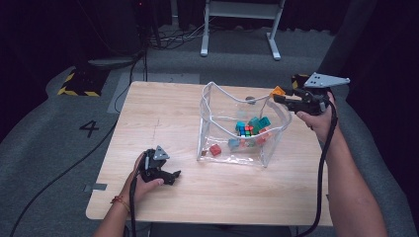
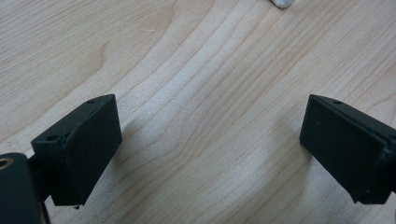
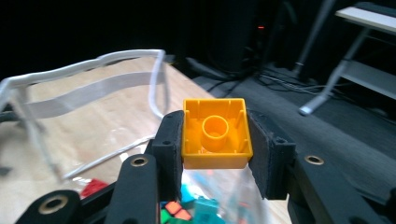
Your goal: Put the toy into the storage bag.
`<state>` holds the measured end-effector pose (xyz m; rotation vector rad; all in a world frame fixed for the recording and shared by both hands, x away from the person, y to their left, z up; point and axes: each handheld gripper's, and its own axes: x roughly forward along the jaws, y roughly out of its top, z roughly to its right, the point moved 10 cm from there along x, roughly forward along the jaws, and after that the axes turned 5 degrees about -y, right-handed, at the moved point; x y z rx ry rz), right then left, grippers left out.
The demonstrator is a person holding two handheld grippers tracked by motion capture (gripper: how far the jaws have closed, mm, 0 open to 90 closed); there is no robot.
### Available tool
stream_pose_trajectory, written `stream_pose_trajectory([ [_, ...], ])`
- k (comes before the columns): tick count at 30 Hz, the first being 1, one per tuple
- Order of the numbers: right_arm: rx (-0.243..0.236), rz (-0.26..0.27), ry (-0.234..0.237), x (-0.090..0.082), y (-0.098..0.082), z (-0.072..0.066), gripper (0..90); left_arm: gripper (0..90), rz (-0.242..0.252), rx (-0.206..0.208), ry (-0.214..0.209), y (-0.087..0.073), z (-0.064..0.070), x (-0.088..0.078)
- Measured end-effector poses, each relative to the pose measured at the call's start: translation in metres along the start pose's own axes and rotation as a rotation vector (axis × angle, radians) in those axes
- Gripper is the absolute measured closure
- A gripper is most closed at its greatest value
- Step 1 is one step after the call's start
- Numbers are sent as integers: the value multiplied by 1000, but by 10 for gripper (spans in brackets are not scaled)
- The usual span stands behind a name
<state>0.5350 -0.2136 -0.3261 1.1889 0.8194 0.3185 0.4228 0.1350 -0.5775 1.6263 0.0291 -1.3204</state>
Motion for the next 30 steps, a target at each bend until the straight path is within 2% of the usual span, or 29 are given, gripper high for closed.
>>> stream_pose_trajectory([
  [6, -52, -4, 116, 7, 3, -24, 593, 57, 0, 0, 0, 0, 0, 0],
  [8, -90, -7, 151, 11, 3, -30, 593, 57, 0, 0, 0, 0, 0, 0],
  [11, -120, -29, 182, 17, 1, -38, 593, 57, 0, 0, -1, 0, 0, 0],
  [15, -135, -53, 205, 26, -1, -44, 593, 57, 0, 0, -1, 0, 0, 0],
  [21, -167, -128, 226, 37, -12, -48, 593, 57, 0, 0, 0, 0, 0, 0],
  [26, -213, -217, 227, 44, -27, -45, 593, 57, 0, 0, 0, 0, 0, 0],
  [30, -228, -280, 231, 46, -41, -42, 593, 57, 0, 0, 0, 0, 0, 0],
])
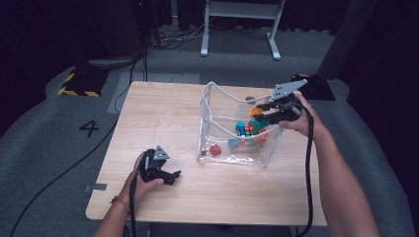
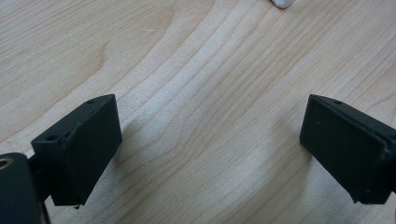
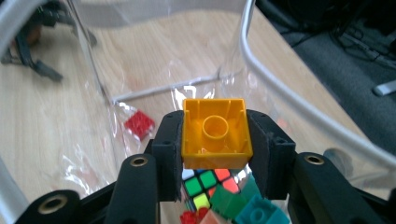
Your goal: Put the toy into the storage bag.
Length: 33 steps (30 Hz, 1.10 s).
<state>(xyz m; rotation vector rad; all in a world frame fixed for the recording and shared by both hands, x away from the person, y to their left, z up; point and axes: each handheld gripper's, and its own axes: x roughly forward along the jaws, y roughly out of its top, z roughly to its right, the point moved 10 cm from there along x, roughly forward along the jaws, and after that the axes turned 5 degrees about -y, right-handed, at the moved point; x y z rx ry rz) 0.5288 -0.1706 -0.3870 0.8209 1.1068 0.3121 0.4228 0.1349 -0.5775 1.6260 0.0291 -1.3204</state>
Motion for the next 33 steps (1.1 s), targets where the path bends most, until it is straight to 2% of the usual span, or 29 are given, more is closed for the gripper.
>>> stream_pose_trajectory([
  [2, -15, -42, 3, 2, -7, 1, 592, 57, 0, 0, 0, 0, 0, 0],
  [4, -1, -78, -37, 3, -13, 8, 592, 57, 0, 0, 0, 0, 0, 0],
  [6, 2, -109, -47, 2, -20, 13, 592, 57, 1, 0, -2, 0, 0, 0],
  [9, 17, -155, -58, -2, -27, 20, 593, 57, 0, 0, 0, 0, 0, 0],
  [16, 19, -251, -71, -10, -39, 30, 592, 57, 0, 0, 0, 0, 0, 0],
  [18, 14, -267, -75, -10, -40, 30, 591, 57, 0, 0, 0, 0, 0, 0],
  [19, 16, -264, -60, -9, -41, 29, 591, 57, 0, 1, 0, 0, 0, 0],
  [22, 7, -307, -74, -9, -45, 31, 591, 57, 0, 0, 0, 0, 0, 0],
  [25, 8, -321, -63, -8, -45, 30, 590, 57, 0, 0, 0, 0, 0, 0],
  [28, -2, -353, -56, -7, -46, 29, 582, 57, 0, 1, 0, 0, 0, 0],
  [29, -18, -370, -62, -7, -46, 30, 580, 57, 0, 0, 0, 0, 0, 0],
  [31, -8, -375, -66, -7, -45, 29, 570, 57, 0, 0, 0, 0, 0, 0],
  [33, -23, -388, -58, -6, -45, 28, 566, 57, 0, 0, 0, 0, 0, 0],
])
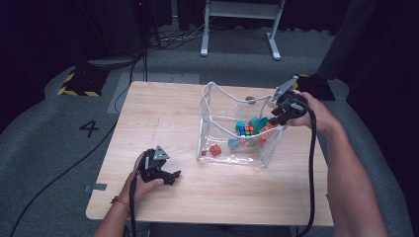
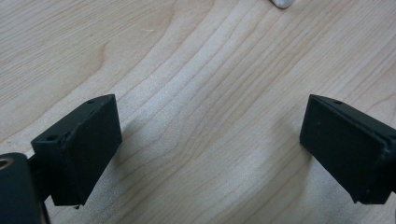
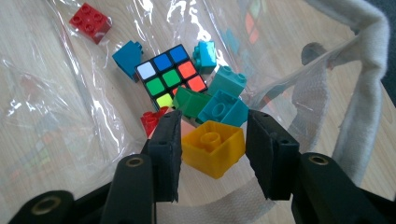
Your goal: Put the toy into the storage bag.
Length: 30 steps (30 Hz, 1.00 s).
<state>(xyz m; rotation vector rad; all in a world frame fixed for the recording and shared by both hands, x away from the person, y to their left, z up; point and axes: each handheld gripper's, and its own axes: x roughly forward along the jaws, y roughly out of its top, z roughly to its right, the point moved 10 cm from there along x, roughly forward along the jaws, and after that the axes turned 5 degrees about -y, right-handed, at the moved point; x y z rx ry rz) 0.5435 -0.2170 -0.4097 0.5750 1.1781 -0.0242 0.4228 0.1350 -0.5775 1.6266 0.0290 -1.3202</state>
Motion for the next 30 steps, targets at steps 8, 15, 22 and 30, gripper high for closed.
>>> stream_pose_trajectory([
  [8, 45, 87, -16, -4, 3, 2, 489, 57, 0, 0, 0, 0, 0, 0],
  [15, 115, 229, -57, -22, 9, 5, 417, 57, 0, 0, 0, 0, 0, 0],
  [22, 177, 291, -93, -32, 10, 8, 332, 57, 0, 0, 0, 0, 0, 0],
  [30, 257, 376, -154, -44, 13, 10, 261, 57, 0, 0, 0, 0, 0, 0],
])
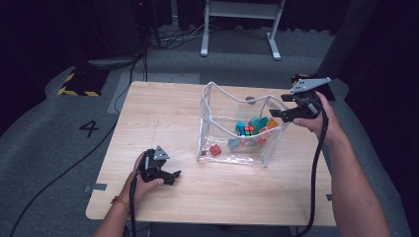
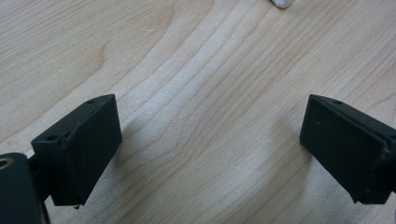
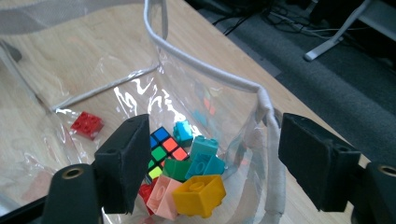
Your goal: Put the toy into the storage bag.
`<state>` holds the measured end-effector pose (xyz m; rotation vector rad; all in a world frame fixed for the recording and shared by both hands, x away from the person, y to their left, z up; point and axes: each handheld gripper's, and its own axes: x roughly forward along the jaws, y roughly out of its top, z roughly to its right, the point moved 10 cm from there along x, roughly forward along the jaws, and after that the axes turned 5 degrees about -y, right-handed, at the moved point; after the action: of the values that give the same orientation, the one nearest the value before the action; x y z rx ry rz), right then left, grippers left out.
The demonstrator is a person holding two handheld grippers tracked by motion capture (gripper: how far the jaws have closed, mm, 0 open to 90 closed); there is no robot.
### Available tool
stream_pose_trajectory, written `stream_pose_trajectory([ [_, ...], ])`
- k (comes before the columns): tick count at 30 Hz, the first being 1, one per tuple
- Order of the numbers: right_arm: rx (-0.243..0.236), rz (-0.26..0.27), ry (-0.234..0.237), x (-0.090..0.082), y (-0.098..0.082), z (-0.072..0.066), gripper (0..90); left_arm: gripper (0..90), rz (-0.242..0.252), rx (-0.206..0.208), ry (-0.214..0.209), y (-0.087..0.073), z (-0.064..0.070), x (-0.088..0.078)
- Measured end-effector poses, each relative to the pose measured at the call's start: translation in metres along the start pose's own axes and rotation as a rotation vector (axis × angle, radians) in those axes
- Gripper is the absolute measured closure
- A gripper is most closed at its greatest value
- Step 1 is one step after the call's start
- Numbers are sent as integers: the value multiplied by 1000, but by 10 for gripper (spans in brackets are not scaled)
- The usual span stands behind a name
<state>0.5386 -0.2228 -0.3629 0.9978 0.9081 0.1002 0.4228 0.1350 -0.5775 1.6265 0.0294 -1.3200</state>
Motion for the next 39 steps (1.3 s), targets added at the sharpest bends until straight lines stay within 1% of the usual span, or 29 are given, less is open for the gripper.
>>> stream_pose_trajectory([
  [2, 18, 3, -15, -4, -1, 0, 245, 57, 0, 0, 0, 0, 0, 0],
  [3, 16, 19, -17, -7, -1, 0, 246, 57, 0, 0, 0, 0, 0, 0],
  [5, 23, 31, -27, -11, -2, 1, 245, 57, 0, 0, 0, 0, 0, 0],
  [7, 43, 33, -25, -14, -3, 0, 240, 57, 1, 0, -1, 0, 0, 0],
  [8, 48, 42, -28, -17, -3, 0, 240, 57, 0, 0, 0, 0, 0, 0],
  [11, 37, 57, -50, -24, -4, -2, 236, 57, 0, 0, 0, 0, 0, 0],
  [14, 35, 71, -52, -29, -6, -5, 232, 57, 0, 0, 0, 0, 0, 0],
  [18, 55, 94, -56, -35, -8, -8, 228, 57, 0, 0, 0, 0, 0, 0],
  [22, 52, 113, -58, -39, -13, -12, 225, 57, 0, 0, 0, 0, 0, 0],
  [23, 58, 117, -58, -40, -13, -13, 225, 57, 0, 0, 0, 0, 0, 0],
  [26, 66, 126, -61, -43, -18, -14, 225, 57, 0, 0, 0, 0, 0, 0],
  [27, 76, 126, -62, -44, -21, -14, 225, 57, 0, 0, 0, 0, 0, 0],
  [31, 82, 138, -66, -48, -28, -17, 224, 57, 0, 0, 0, 0, 0, 0],
  [34, 73, 142, -70, -51, -34, -20, 224, 57, 0, 0, 0, 0, 0, 0],
  [39, 79, 147, -77, -53, -42, -24, 224, 57, 0, 0, 0, 0, 0, 0],
])
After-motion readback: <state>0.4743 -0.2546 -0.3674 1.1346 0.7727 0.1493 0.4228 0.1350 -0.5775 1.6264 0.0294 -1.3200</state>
